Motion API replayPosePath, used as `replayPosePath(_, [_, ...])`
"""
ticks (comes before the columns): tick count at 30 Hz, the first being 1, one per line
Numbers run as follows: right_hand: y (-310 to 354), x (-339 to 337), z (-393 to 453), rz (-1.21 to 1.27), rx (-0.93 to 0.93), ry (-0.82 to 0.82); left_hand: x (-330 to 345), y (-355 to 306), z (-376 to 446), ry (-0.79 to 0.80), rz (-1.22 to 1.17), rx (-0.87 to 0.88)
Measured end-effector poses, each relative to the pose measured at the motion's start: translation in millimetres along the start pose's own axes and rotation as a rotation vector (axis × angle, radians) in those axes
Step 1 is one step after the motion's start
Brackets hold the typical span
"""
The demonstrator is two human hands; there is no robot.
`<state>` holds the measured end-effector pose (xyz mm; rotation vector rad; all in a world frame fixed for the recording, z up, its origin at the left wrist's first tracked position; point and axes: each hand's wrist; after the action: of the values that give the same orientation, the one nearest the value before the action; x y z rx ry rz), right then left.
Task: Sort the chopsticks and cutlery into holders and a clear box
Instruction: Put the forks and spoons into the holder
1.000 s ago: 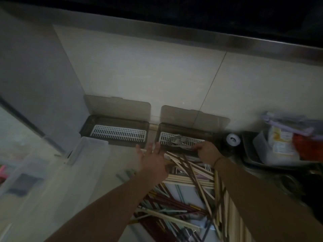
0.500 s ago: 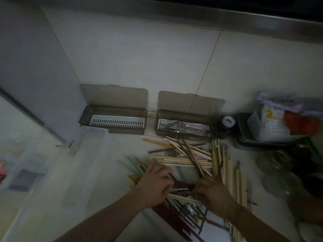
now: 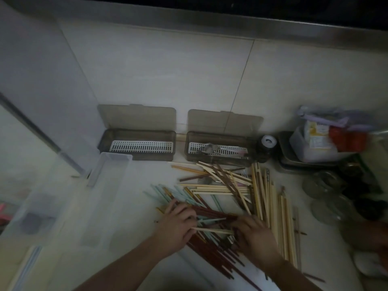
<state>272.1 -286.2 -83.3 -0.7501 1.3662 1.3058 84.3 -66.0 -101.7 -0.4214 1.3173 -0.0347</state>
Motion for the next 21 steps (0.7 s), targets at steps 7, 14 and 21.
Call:
replayPosePath(7, [-19,-6,7,-0.11,-0.03,0.187,-6,13,-7,-0.004,0.027,0.053])
replayPosePath(14, [-22,-9,23,-0.192,-0.091,0.28,-4,10,-11,0.009,0.003,0.018])
replayPosePath(21, [-22,-20,47,0.0,-0.045,0.362,-2,-3,-6,-0.04,-0.067,0.023])
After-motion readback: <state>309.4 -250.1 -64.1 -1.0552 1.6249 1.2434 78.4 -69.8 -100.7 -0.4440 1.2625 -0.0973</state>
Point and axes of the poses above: each hand's wrist, its own z-axis towards the middle knuckle, its own x-axis out of the palm, y = z × x, and after that the axes turned 7 degrees about -x, right-handed
